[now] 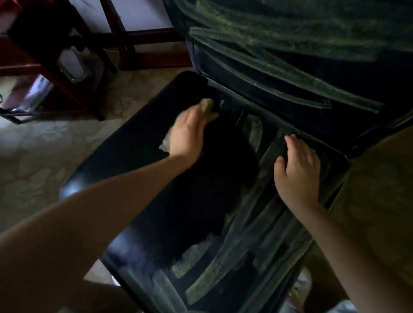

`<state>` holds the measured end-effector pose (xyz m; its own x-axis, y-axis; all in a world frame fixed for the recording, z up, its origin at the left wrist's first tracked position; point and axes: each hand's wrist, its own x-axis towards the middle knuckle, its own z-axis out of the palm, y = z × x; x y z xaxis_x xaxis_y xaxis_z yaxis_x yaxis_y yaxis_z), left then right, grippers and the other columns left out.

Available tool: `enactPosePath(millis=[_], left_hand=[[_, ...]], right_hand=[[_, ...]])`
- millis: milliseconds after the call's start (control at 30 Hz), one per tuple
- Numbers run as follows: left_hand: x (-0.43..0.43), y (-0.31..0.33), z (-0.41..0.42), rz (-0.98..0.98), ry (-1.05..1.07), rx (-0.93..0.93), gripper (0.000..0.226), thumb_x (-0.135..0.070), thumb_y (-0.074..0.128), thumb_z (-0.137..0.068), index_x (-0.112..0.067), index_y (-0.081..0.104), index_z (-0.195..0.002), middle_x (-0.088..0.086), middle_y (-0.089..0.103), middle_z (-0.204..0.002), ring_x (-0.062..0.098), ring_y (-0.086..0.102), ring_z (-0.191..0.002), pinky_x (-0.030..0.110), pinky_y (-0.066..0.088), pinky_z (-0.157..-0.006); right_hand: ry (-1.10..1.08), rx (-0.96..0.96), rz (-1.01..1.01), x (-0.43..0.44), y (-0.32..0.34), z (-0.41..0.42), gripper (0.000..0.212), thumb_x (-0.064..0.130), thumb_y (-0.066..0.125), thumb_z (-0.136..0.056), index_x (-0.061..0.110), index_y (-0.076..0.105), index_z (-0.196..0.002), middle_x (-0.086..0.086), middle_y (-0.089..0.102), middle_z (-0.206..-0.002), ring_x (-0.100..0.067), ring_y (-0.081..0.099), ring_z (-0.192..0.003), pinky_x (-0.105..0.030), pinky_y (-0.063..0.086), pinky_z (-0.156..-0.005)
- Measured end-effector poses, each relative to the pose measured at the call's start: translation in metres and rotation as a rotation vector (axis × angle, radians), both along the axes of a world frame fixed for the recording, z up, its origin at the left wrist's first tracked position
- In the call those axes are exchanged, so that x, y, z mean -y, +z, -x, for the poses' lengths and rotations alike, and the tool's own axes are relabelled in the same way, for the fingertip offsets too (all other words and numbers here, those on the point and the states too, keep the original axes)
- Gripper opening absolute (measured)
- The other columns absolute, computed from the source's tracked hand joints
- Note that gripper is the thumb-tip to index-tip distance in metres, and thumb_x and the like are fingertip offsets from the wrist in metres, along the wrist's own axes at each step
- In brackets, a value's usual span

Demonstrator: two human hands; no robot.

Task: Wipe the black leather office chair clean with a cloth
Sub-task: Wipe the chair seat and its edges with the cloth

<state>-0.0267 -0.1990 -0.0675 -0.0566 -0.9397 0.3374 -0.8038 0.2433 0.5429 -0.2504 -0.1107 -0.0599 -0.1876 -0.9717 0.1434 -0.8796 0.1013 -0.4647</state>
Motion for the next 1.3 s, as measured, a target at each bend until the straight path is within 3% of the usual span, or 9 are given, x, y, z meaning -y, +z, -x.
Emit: enactPosePath(millis=[167, 367, 567, 733, 1000, 1100, 1200, 1300], left_hand=[[0.068, 0.001, -0.02, -0.106, 0.156, 0.015, 0.04, -0.021, 0.04, -0.097, -0.008, 0.043, -0.136, 0.011, 0.05, -0.135, 0.027, 0.041, -0.126, 0.034, 0.029, -0.107], [0.1, -0.004, -0.007, -0.107, 0.135, 0.114, 0.039, -0.021, 0.042, -0.097, -0.009, 0.047, -0.134, 0.01, 0.051, -0.135, 0.027, 0.043, -0.125, 0.031, 0.029, -0.102], [0.093, -0.002, -0.004, -0.132, 0.128, 0.124, 0.039, -0.026, 0.045, -0.096, -0.014, 0.049, -0.133, 0.006, 0.052, -0.135, 0.024, 0.045, -0.125, 0.028, 0.033, -0.098], [0.059, -0.001, 0.024, -0.076, -0.121, 0.095, 0.032, -0.017, 0.052, -0.093, -0.008, 0.058, -0.124, 0.011, 0.06, -0.125, 0.027, 0.053, -0.116, 0.025, 0.035, -0.093], [-0.001, -0.006, 0.055, -0.091, -0.371, 0.094, 0.034, -0.017, 0.055, -0.089, -0.008, 0.06, -0.121, 0.01, 0.064, -0.118, 0.027, 0.058, -0.111, 0.031, 0.043, -0.095], [-0.03, -0.008, 0.065, -0.079, -0.478, 0.061, 0.033, -0.015, 0.058, -0.087, -0.008, 0.062, -0.119, 0.009, 0.066, -0.115, 0.023, 0.06, -0.107, 0.018, 0.036, -0.092], [-0.042, -0.004, 0.065, -0.131, -0.548, -0.079, 0.028, -0.015, 0.056, -0.087, -0.003, 0.063, -0.112, 0.01, 0.068, -0.102, 0.017, 0.06, -0.095, 0.016, 0.038, -0.085], [-0.025, 0.008, 0.045, -0.101, -0.372, -0.277, 0.023, -0.014, 0.052, -0.09, -0.001, 0.064, -0.105, 0.0, 0.063, -0.09, 0.002, 0.053, -0.082, 0.015, 0.041, -0.077]], right_hand=[[0.029, -0.138, -0.145, 0.008, -0.019, 0.0, 0.057, 0.032, 0.023, -0.092, 0.013, 0.037, -0.143, -0.007, 0.033, -0.151, -0.021, 0.025, -0.141, -0.04, 0.014, -0.114], [-0.004, -0.198, -0.047, 0.008, -0.032, -0.005, 0.058, 0.033, 0.022, -0.089, 0.012, 0.051, -0.134, -0.009, 0.047, -0.142, -0.026, 0.039, -0.134, -0.044, 0.026, -0.109], [-0.024, -0.161, -0.012, 0.005, -0.035, -0.009, 0.056, 0.032, 0.023, -0.09, 0.011, 0.051, -0.134, -0.008, 0.047, -0.142, -0.025, 0.038, -0.134, -0.041, 0.022, -0.11], [-0.035, -0.107, 0.045, 0.005, -0.036, -0.009, 0.054, 0.031, 0.023, -0.092, 0.01, 0.053, -0.132, -0.009, 0.049, -0.14, -0.026, 0.039, -0.134, -0.039, 0.017, -0.11], [-0.047, -0.101, 0.075, 0.004, -0.036, -0.01, 0.051, 0.029, 0.026, -0.093, 0.009, 0.056, -0.128, -0.01, 0.053, -0.136, -0.027, 0.044, -0.13, -0.044, 0.029, -0.108], [-0.059, -0.087, 0.105, 0.005, -0.038, -0.01, 0.048, 0.027, 0.03, -0.092, 0.007, 0.058, -0.125, -0.01, 0.056, -0.133, -0.027, 0.048, -0.127, -0.043, 0.032, -0.105], [-0.053, -0.091, 0.11, 0.004, -0.039, -0.009, 0.049, 0.027, 0.03, -0.09, 0.006, 0.058, -0.125, -0.01, 0.056, -0.132, -0.027, 0.048, -0.127, -0.042, 0.032, -0.105], [-0.048, -0.105, 0.095, 0.003, -0.039, -0.009, 0.049, 0.028, 0.029, -0.092, 0.007, 0.057, -0.127, -0.01, 0.055, -0.134, -0.027, 0.047, -0.128, -0.044, 0.032, -0.106]])
